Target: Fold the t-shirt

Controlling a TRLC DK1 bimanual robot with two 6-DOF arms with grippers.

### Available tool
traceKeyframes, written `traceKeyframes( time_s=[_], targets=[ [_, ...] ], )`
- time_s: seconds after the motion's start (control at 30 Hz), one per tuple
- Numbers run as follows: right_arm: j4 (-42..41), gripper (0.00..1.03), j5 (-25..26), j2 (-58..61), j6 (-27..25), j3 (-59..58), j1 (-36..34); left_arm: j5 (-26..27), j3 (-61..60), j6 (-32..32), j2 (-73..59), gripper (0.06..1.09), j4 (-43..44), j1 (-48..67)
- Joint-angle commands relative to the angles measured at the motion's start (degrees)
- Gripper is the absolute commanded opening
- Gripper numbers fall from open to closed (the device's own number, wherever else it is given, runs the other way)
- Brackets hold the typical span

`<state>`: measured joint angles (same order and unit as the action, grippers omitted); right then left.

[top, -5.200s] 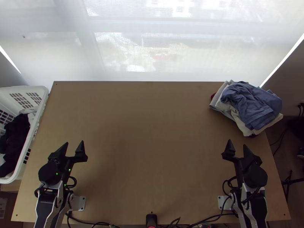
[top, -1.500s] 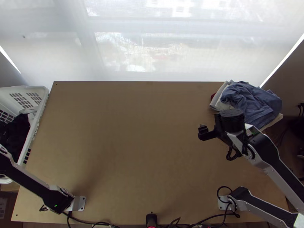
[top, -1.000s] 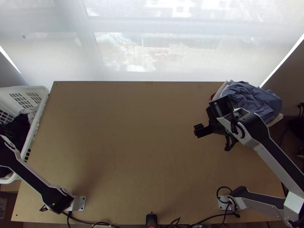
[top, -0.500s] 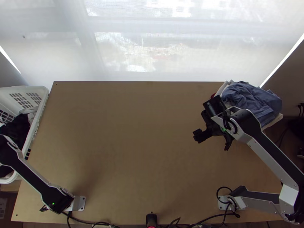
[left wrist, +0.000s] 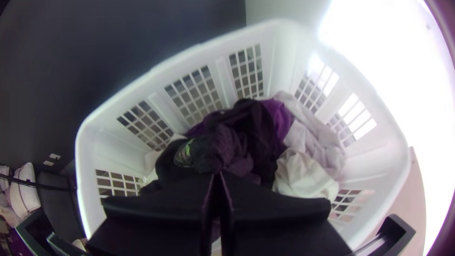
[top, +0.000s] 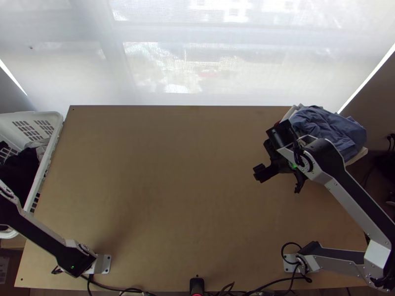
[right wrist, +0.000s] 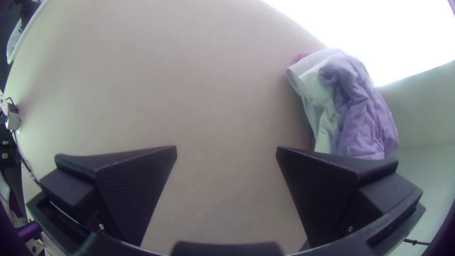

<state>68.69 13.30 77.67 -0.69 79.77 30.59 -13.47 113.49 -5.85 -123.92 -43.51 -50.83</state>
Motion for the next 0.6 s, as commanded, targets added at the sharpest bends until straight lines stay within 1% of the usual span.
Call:
traceKeyframes(
  time_s=[0.0, 0.17, 0.3, 0.43, 0.57],
  targets=[
    [0.1, 0.98, 3.3, -3.0, 0.4, -1.2, 0.2, 1.0, -2.7, -0.9, 18.0, 0.1, 0.2, 1.6],
    [-0.6, 0.98, 4.8, -7.3, 0.4, -3.7, 0.2, 1.0, -2.4, -0.7, 29.1, 0.1, 0.5, 5.4],
    [-1.6, 0.98, 4.9, -10.9, 0.9, -4.1, 0.2, 1.0, -2.4, -0.7, 38.5, 0.1, 2.0, 10.8],
    [-2.5, 0.98, 4.9, -13.6, 0.9, -5.1, 0.3, 1.0, -0.7, -0.8, 46.3, 0.1, 4.7, 18.7],
    [-4.2, 0.98, 5.0, -16.8, 0.9, -8.1, 0.3, 0.6, 2.3, -0.7, 50.3, 0.1, 4.7, 30.2]
  ],
)
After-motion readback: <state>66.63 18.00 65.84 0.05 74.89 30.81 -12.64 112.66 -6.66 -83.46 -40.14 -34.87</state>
